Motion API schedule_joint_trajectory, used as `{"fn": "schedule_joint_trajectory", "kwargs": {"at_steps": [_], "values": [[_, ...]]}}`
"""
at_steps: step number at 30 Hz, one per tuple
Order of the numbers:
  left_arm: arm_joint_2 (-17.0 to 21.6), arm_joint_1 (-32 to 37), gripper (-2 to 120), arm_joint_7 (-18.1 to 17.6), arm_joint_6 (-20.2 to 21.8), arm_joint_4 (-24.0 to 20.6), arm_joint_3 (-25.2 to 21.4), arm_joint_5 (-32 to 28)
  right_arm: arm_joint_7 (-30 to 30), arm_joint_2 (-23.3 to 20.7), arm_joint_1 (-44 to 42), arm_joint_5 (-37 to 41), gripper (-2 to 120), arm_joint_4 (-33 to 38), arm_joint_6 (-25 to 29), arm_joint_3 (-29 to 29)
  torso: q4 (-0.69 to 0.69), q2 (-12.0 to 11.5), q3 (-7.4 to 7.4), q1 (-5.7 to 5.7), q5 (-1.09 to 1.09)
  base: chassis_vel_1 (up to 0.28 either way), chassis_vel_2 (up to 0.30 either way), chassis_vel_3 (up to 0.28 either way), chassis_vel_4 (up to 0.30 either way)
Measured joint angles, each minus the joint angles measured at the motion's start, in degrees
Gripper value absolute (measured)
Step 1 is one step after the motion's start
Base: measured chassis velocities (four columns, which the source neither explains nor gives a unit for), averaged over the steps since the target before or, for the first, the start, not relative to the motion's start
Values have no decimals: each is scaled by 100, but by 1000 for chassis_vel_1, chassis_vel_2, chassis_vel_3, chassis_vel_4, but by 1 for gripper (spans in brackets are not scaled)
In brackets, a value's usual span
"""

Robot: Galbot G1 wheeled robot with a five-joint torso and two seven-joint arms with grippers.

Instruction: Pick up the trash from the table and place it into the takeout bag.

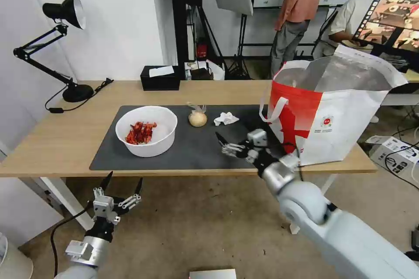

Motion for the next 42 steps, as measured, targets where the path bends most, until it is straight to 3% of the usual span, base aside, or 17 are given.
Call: {"fn": "schedule_joint_trajectory", "kwargs": {"at_steps": [11,15,27,42], "values": [[-23,29,100,-1,10,72,-48,0,1421,737,1527,651,100,-1272,-1004,-683,1,0,-1,0,0,0,0,0,0],[-28,56,100,-1,9,10,-69,-6,1556,946,1880,995,100,-1772,-1136,-810,0,0,-1,0,-1,0,0,0,0],[-67,184,100,-2,7,-72,-118,-5,1395,1487,2393,1012,100,-3043,-1248,-1012,0,0,-1,-1,0,0,0,0,0],[5,41,100,2,4,17,-44,-22,1053,1761,2579,944,100,-3822,-1269,-1089,0,0,-1,-1,0,0,0,0,0]]}}
